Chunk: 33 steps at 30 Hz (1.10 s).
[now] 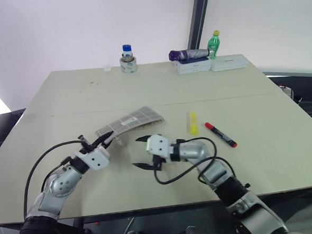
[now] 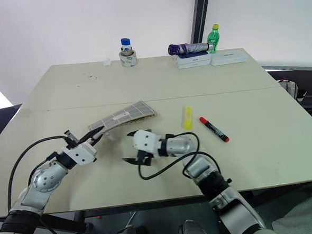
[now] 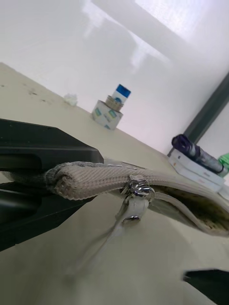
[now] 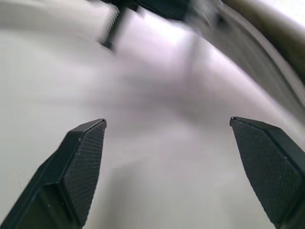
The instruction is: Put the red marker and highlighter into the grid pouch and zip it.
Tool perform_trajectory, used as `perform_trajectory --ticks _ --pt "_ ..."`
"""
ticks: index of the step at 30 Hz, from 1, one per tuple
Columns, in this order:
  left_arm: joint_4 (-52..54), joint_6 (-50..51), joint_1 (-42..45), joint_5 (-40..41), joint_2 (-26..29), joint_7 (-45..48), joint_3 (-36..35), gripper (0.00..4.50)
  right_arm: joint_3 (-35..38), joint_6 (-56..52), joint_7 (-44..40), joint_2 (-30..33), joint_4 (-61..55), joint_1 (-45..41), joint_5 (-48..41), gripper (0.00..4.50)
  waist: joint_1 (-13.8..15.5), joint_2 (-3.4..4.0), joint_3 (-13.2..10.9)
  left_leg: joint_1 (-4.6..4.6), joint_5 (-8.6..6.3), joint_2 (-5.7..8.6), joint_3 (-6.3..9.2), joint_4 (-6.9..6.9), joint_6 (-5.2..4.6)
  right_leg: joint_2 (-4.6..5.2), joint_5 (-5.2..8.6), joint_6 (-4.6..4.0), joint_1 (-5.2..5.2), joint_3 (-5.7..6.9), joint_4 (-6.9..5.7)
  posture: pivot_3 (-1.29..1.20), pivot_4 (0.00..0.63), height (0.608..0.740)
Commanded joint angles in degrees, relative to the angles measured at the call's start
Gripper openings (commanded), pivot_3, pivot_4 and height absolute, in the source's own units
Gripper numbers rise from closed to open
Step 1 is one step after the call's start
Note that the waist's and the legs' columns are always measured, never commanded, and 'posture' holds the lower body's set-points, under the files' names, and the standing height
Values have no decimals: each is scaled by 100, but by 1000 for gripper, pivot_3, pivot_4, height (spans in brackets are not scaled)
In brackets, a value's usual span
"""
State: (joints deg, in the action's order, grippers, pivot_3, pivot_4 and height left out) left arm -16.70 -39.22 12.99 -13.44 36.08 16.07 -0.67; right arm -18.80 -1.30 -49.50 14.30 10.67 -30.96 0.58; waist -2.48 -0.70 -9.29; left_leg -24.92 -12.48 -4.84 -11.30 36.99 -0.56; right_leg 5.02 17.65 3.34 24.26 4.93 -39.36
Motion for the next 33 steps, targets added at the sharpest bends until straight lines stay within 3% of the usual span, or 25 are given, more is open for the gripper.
perform_trajectory --ticks 1,5,6,8,13,15,16,18,22,23,29,33 --pt "257 208 -24 683 -67 174 -219 0 680 -420 63 114 -775 163 -718 4391 1 0 0 0 0 0 2 0 0 0 0 0 0 0 0 0 150 738" --pt "547 716 -115 1703 -235 836 -144 0 1267 -890 178 331 -1207 234 -1195 4391 -3 0 0 0 0 0 3 0 0 0 0 0 -1 0 1 0 150 738" --pt "627 813 -117 1853 -261 950 -152 0 1386 -1004 186 374 -1304 189 -1332 4159 -2 -1 0 0 0 0 3 0 0 -1 0 0 -2 0 0 0 150 738" --pt "705 946 -97 1986 -295 1060 -214 0 1503 -1143 258 396 -1366 103 -1467 3509 0 -1 -1 0 0 0 6 0 0 -2 0 0 -3 2 1 0 150 738" --pt "654 1084 37 1912 -294 1020 -327 0 1657 -862 967 566 -532 -202 -883 912 -4 -1 -1 0 0 1 9 1 0 -3 0 0 -5 4 1 0 150 738" --pt "649 1090 63 1796 -294 955 -331 0 1732 -801 1261 633 -107 -323 -715 912 6 -1 -1 0 0 2 9 2 0 -2 0 0 -4 4 1 0 150 738" --pt "661 1083 62 1703 -295 903 -323 0 1834 -894 1567 659 170 -409 -624 1061 12 -1 -1 0 0 5 9 2 0 -1 0 0 -6 4 1 0 150 738" --pt "701 1097 35 1620 -333 844 -311 0 1869 -932 1823 675 465 -494 -522 1936 15 -1 -1 0 0 7 8 3 -1 0 0 0 -7 4 2 0 150 738" --pt "837 1100 -44 1524 -389 858 -242 0 1795 -1305 2324 522 476 -659 -342 4085 -11 -1 -1 -1 1 6 7 1 0 0 0 0 -5 4 2 0 150 738" --pt "877 1108 -61 1502 -401 862 -243 0 1860 -1580 2511 454 383 -695 -364 4452 -24 -1 -1 -1 1 4 6 0 0 -1 0 1 -4 3 2 0 150 738" --pt "943 1092 -175 1435 -403 880 -302 0 2176 -3380 3203 212 -1028 -526 -651 4452 4 0 -1 -3 4 -1 7 -2 5 -2 0 1 -1 2 2 0 150 738" --pt "965 1075 -229 1410 -422 845 -352 0 2145 -3642 3306 227 -2583 573 -681 4452 51 -5 2 -23 3 1 25 1 4 1 0 1 3 11 14 0 150 738"
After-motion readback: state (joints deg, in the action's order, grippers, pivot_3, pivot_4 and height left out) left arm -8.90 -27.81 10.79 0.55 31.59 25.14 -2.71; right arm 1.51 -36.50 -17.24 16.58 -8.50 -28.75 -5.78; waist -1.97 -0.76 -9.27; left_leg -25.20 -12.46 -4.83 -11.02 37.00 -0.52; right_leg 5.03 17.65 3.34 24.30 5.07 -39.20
